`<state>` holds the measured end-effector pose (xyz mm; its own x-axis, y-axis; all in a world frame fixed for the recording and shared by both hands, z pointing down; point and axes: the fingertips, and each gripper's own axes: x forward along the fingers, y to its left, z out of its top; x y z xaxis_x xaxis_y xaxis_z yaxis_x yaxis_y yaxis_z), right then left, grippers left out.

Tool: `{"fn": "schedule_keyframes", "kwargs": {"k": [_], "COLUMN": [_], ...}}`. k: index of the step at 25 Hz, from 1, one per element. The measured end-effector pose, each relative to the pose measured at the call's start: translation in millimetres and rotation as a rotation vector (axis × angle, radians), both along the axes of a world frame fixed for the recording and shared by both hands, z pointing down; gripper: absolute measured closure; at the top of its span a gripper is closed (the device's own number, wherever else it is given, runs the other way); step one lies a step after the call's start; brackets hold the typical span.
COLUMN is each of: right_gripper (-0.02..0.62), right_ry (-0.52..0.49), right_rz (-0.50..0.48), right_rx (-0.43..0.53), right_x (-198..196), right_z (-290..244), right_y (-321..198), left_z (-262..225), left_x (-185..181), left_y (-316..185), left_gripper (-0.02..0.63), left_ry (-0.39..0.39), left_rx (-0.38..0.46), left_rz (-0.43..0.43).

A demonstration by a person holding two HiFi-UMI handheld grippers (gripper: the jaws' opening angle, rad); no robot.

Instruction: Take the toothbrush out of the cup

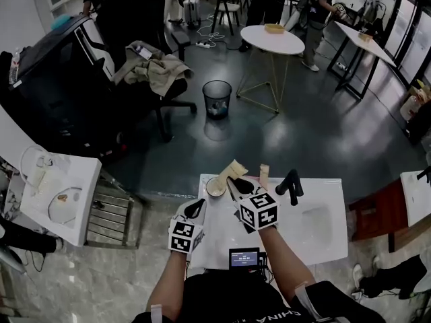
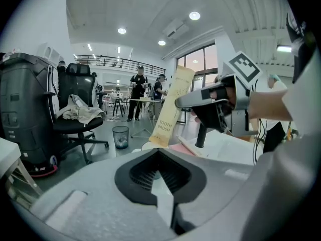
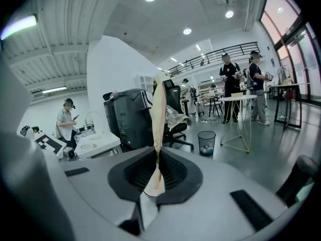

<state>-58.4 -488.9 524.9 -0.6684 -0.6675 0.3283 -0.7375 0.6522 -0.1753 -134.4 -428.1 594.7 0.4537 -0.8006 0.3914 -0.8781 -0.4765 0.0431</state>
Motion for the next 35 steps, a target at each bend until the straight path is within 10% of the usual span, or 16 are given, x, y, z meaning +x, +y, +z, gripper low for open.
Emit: {"fn": "schedule_keyframes", "kwargs": {"k": [18, 35], "right_gripper": [0.569, 0.571], "right_ry": [0.073, 0.080], "right_rz": [0.164, 0.145], "right_rx": [-0.042, -0.121], "right_x": [80.3, 78.6], "right_z": [32.7, 62.7], "right_y": [43.8, 57.6], "left_z": [-0.4, 4.7], "left_x": [41.9, 53.2], "left_y": [5.6, 4.7], "left_gripper": [0.597, 0.597], "left_ry": [-0.023, -0.049], "left_rx": [0.015, 0.021], "left_rz": [0.078, 0.094]}}
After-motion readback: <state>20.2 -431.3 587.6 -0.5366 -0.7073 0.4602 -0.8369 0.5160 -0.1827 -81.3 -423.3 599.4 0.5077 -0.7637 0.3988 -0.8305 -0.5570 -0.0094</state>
